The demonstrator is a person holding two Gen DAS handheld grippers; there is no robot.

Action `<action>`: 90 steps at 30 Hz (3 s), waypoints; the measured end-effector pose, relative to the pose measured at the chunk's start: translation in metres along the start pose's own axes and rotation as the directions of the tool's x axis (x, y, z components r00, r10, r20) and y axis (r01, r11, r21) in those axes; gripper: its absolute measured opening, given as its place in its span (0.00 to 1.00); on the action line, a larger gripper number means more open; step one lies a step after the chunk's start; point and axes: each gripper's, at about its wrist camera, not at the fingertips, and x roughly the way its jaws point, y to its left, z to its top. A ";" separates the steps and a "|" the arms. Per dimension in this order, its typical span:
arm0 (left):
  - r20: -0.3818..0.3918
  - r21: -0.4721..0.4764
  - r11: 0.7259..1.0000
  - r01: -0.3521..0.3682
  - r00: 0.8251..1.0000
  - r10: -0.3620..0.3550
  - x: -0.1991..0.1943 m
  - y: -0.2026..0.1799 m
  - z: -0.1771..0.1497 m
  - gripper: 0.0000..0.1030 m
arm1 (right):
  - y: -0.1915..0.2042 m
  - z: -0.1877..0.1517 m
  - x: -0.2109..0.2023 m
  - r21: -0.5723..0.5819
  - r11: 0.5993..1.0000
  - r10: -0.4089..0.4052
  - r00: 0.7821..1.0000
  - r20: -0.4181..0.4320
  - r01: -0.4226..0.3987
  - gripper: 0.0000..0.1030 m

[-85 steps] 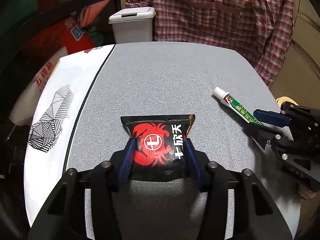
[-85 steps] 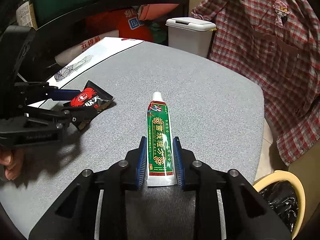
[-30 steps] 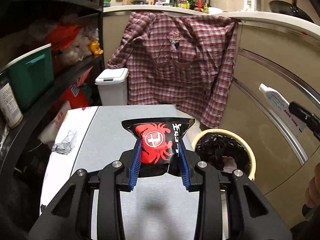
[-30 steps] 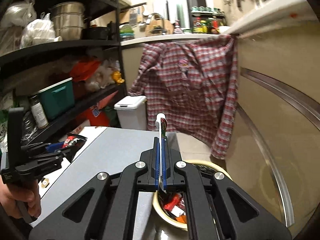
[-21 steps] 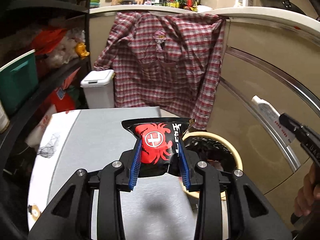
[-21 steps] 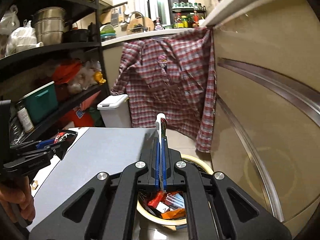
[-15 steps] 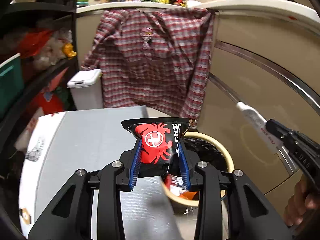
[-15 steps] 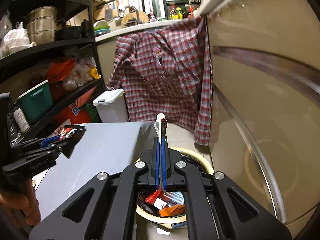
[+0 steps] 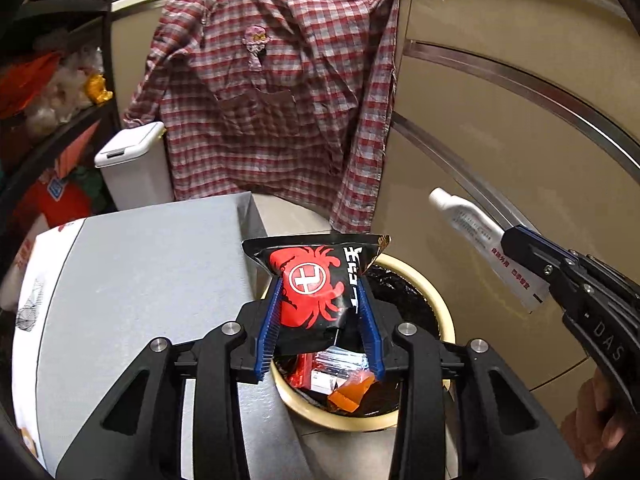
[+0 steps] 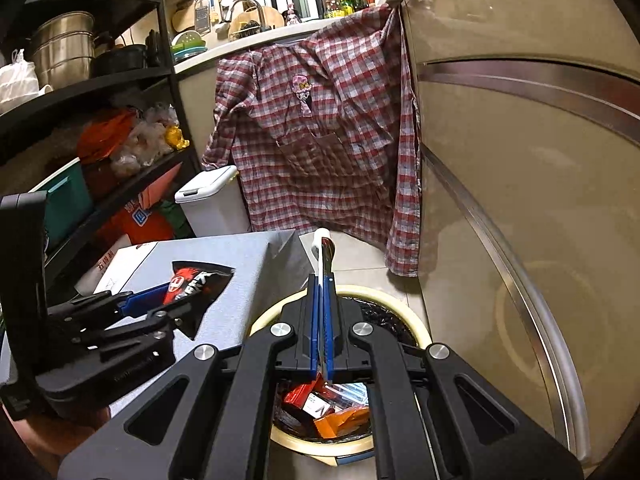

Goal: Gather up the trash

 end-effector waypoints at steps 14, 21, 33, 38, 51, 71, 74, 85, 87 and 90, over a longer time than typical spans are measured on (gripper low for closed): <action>-0.030 0.017 0.998 0.057 0.998 -0.056 0.015 -0.003 0.009 0.55 | -0.012 0.000 0.003 0.050 0.998 -0.027 1.000 -0.001 0.027 0.28; -0.011 0.023 0.995 0.094 0.996 -0.094 0.002 0.016 0.018 0.55 | -0.013 0.002 -0.005 0.059 0.998 -0.018 1.000 0.017 0.017 0.28; 0.010 0.003 0.997 0.073 0.997 -0.073 -0.005 0.043 0.027 0.45 | -0.011 0.003 -0.007 0.059 0.998 -0.016 1.000 0.018 0.015 0.29; 0.034 0.030 0.999 0.044 0.998 -0.045 -0.009 0.045 0.020 0.38 | -0.012 -0.003 0.000 0.048 0.999 -0.025 1.000 -0.005 0.025 0.29; 0.093 -0.051 0.998 -0.036 0.995 0.041 -0.094 0.044 -0.041 0.41 | 0.019 -0.041 -0.081 0.041 0.996 -0.078 0.996 0.052 0.076 0.61; 0.074 -0.111 0.988 -0.108 0.990 0.116 -0.172 0.038 -0.147 0.87 | 0.051 -0.138 -0.157 -0.008 0.968 -0.251 0.968 0.010 0.252 0.93; 0.071 -0.081 0.990 -0.111 0.991 0.117 -0.169 0.035 -0.147 0.87 | 0.054 -0.140 -0.152 -0.020 0.968 -0.249 0.969 -0.001 0.248 0.93; 0.073 -0.090 0.988 -0.122 0.989 0.128 -0.168 0.040 -0.147 0.87 | 0.058 -0.137 -0.147 -0.020 0.971 -0.238 0.971 0.001 0.237 0.93; 0.077 -0.089 0.988 -0.124 0.988 0.131 -0.169 0.039 -0.146 0.87 | 0.058 -0.137 -0.147 -0.019 0.972 -0.235 0.972 0.003 0.235 0.93; 0.091 -0.075 0.989 -0.130 0.986 0.137 -0.171 0.037 -0.146 0.87 | 0.061 -0.138 -0.147 -0.022 0.971 -0.236 0.972 0.008 0.236 0.93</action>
